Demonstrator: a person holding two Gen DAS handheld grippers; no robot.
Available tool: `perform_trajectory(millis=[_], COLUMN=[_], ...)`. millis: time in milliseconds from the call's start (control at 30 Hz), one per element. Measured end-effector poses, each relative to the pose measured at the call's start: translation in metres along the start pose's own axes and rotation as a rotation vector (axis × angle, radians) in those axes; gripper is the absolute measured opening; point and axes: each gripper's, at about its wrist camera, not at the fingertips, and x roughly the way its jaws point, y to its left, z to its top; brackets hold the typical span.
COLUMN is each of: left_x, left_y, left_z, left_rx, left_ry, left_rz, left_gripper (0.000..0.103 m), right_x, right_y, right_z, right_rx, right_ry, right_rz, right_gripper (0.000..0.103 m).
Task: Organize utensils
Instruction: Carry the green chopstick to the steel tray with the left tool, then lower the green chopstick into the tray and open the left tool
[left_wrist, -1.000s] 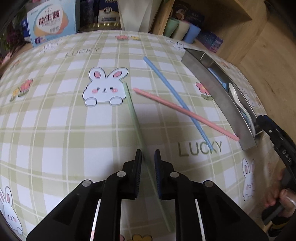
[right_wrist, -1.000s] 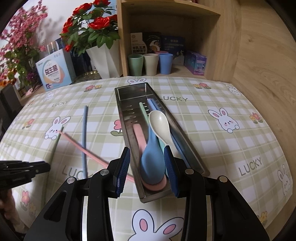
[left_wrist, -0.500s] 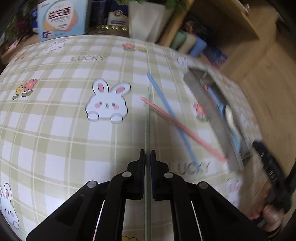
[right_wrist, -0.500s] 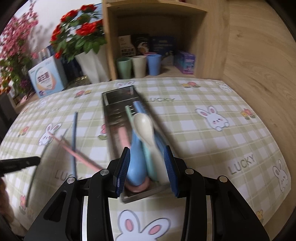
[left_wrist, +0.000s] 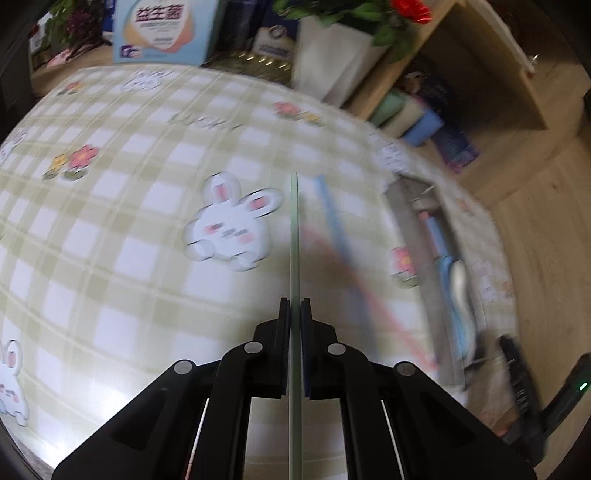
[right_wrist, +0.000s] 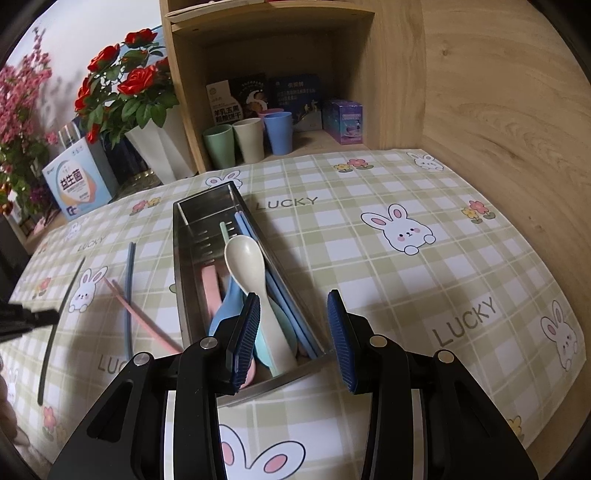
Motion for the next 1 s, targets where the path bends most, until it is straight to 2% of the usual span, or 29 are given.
perform_trajectory(millis=[233, 333, 400, 633, 800, 900, 1000], left_x=[0.030, 0.047, 0.060, 0.095, 0.108, 0.108, 0.090], left_y=[-0.086, -0.122, -0.134, -0.162, -0.162, -0.166, -0.164], left_z=[0.019, 0.023, 0.023, 0.022, 0.022, 0.021, 0.025], left_rx=[-0.016, 0.000, -0.023, -0.019, -0.019, 0.049, 0.145], left_ry=[0.040, 0.028, 0.048, 0.089, 0.137, 0.171, 0.152], left_rz=[-0.149, -0.161, -0.158, -0.107, -0.132, -0.166, -0.197], left_gripper=[0.005, 0.005, 0.005, 0.005, 0.005, 0.007, 0.012], right_x=[-0.006, -0.011, -0.015, -0.019, -0.021, -0.024, -0.029], right_y=[-0.009, -0.017, -0.024, -0.039, -0.037, -0.035, -0.031], right_z=[0.009, 0.013, 0.014, 0.012, 0.009, 0.011, 0.013], right_rx=[0.008, 0.013, 0.021, 0.051, 0.041, 0.040, 0.032], right_ry=[-0.022, -0.031, -0.036, -0.032, -0.024, -0.028, -0.040], right_rz=[-0.005, -0.019, -0.031, -0.052, -0.055, -0.052, -0.050], right_gripper=[0.038, 0.038, 0.038, 0.038, 0.038, 0.038, 0.038])
